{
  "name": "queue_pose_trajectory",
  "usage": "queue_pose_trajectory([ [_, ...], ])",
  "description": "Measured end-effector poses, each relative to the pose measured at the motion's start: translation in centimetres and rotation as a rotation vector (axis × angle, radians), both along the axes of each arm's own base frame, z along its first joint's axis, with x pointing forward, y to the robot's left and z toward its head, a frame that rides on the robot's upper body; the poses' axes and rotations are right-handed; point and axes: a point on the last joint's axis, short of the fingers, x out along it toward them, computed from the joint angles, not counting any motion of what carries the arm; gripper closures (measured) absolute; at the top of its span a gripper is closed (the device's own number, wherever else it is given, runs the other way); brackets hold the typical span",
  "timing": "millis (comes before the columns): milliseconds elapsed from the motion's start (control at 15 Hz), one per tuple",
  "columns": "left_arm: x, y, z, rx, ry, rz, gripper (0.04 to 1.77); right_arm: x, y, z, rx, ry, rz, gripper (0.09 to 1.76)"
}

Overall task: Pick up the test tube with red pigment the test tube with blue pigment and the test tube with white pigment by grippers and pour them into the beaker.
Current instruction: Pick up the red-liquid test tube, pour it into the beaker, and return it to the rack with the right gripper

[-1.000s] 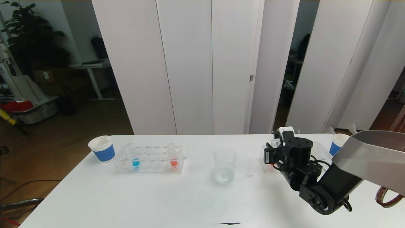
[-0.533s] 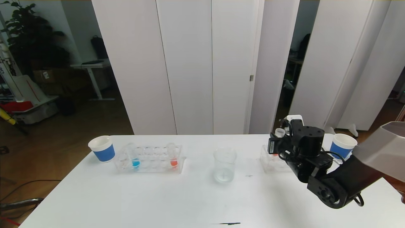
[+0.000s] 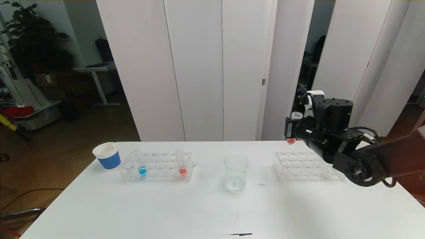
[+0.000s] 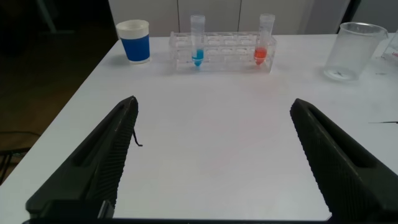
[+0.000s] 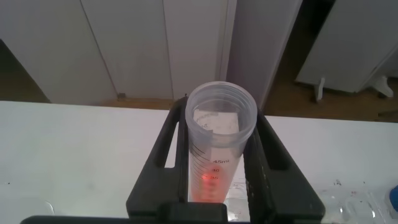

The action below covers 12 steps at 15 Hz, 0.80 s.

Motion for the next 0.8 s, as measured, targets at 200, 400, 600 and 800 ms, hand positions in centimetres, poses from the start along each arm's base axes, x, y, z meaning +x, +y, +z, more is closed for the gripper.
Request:
queue_pose_trajectory([
  [200,0.0,0.0,0.0,0.0,0.0,0.0,0.06,1.0,-0.2,3.9,0.068,0.043,-0.003,1.27],
  [400,0.0,0.0,0.0,0.0,0.0,0.0,0.06,1.3,-0.2,6.4,0.116,0.026,0.022,1.27],
  [600,0.0,0.0,0.0,0.0,0.0,0.0,0.06,1.2,0.3,6.7,0.123,0.022,0.069,1.27],
  [800,0.0,0.0,0.0,0.0,0.0,0.0,0.06,1.0,0.9,6.4,0.127,0.033,0.145,1.27],
])
